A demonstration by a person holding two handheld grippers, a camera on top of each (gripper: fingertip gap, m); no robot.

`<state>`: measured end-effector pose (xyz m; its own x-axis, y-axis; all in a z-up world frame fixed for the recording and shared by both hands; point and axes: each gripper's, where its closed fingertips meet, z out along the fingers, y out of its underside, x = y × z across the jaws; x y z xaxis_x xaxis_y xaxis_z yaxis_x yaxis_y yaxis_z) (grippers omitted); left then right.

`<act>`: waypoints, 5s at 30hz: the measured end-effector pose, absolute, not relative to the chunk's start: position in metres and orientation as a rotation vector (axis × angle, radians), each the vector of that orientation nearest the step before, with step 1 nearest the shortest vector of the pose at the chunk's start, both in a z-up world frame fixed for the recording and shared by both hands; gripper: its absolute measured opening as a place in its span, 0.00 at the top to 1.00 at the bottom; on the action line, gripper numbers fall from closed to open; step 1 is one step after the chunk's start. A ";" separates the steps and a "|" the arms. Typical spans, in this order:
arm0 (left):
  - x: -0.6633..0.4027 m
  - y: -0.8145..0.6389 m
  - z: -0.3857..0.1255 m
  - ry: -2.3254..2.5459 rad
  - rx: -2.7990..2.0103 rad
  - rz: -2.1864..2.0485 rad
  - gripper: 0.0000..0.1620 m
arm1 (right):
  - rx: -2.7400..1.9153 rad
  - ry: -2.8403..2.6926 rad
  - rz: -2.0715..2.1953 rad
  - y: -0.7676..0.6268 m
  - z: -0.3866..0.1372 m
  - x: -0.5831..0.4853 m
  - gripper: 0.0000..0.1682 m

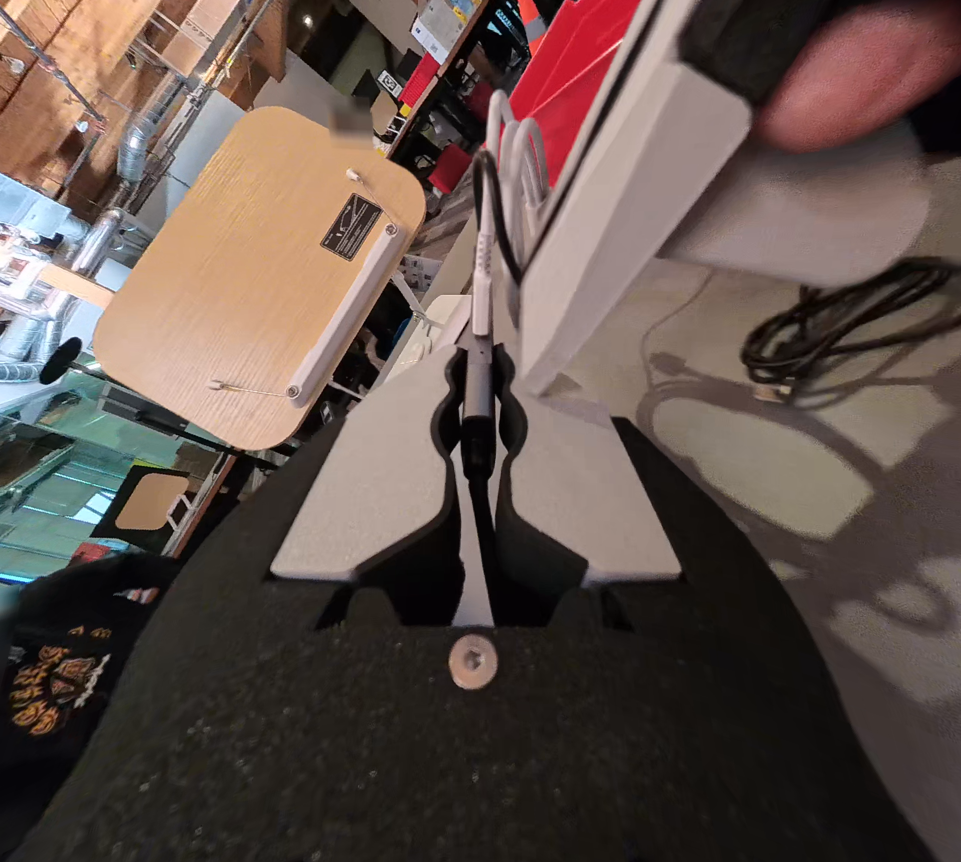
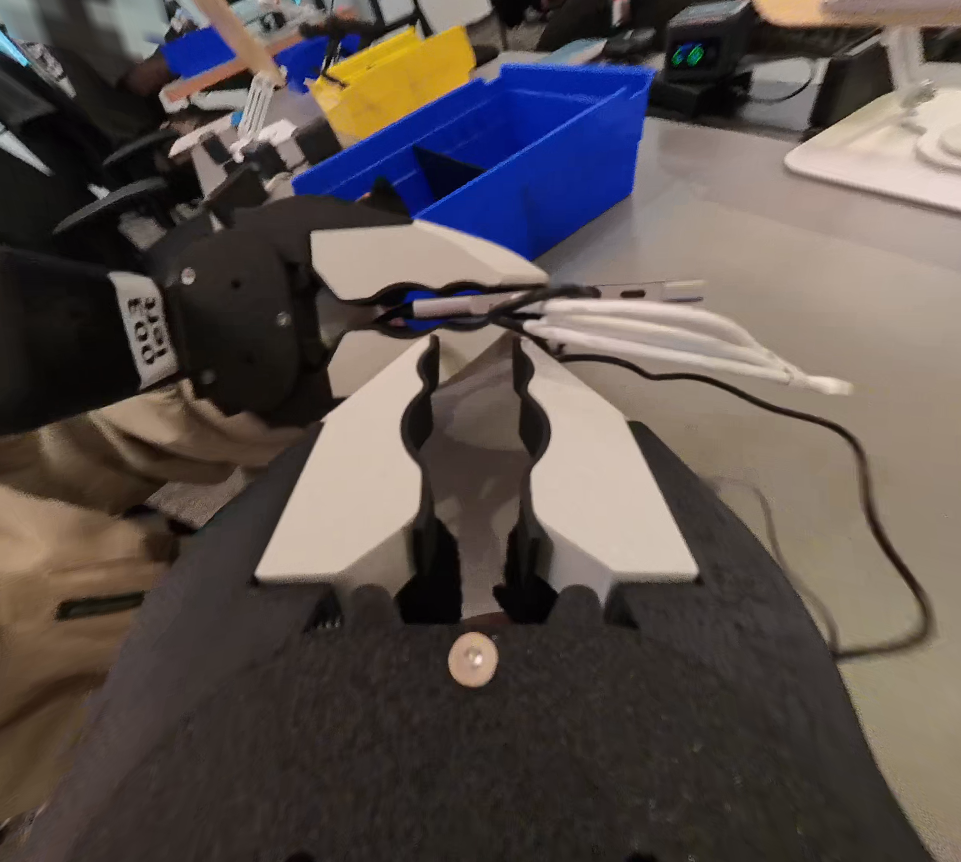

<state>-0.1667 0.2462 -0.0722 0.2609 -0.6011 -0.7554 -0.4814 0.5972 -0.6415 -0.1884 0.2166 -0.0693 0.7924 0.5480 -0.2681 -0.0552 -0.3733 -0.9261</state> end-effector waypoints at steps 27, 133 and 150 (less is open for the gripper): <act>-0.164 0.226 -0.042 1.250 -0.896 -0.082 0.94 | -1.455 -0.291 0.459 0.211 -0.028 -0.169 0.94; -0.157 0.229 -0.109 1.289 -1.640 -0.735 0.85 | -1.841 -0.552 -0.053 0.210 -0.091 -0.155 0.92; -0.141 0.230 -0.108 1.166 -1.697 -0.636 0.85 | -1.832 -0.329 -0.162 0.207 -0.087 -0.136 0.94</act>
